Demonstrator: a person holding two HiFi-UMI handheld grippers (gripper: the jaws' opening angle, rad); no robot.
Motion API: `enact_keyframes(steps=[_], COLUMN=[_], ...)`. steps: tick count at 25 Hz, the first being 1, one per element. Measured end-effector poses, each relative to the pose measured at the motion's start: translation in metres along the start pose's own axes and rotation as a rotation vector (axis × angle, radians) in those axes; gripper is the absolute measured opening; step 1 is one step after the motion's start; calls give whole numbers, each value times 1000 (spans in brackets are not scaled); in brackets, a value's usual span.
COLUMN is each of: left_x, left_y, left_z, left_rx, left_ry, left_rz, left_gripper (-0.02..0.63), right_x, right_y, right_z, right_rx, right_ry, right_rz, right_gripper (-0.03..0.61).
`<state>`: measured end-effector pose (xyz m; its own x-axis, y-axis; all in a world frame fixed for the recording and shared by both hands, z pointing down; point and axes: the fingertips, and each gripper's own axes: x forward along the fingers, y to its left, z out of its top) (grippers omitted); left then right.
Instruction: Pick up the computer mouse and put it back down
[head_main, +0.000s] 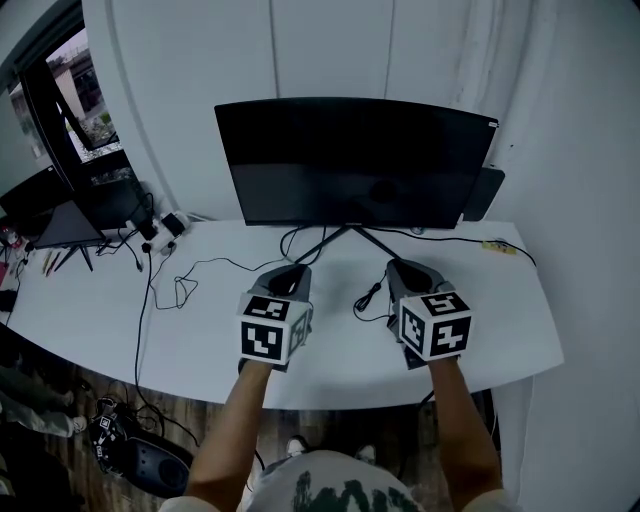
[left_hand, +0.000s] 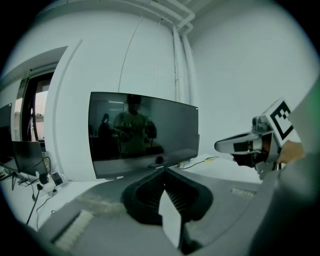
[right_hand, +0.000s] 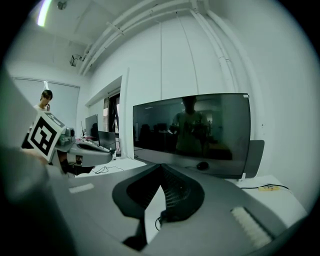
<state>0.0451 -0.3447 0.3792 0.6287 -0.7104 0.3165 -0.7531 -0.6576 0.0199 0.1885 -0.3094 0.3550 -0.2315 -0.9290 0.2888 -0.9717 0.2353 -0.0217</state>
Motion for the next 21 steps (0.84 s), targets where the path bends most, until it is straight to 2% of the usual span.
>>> enact_keyframes(steps=[21], left_x=[-13], left_y=[-2], left_z=[4], left_rx=[5], left_ry=[-5], left_rz=[-11], left_gripper=[3], right_x=[-12], right_y=[9], right_z=[9], right_rx=[-5], right_ry=[-32], right_rz=[-6], right_gripper=[-2])
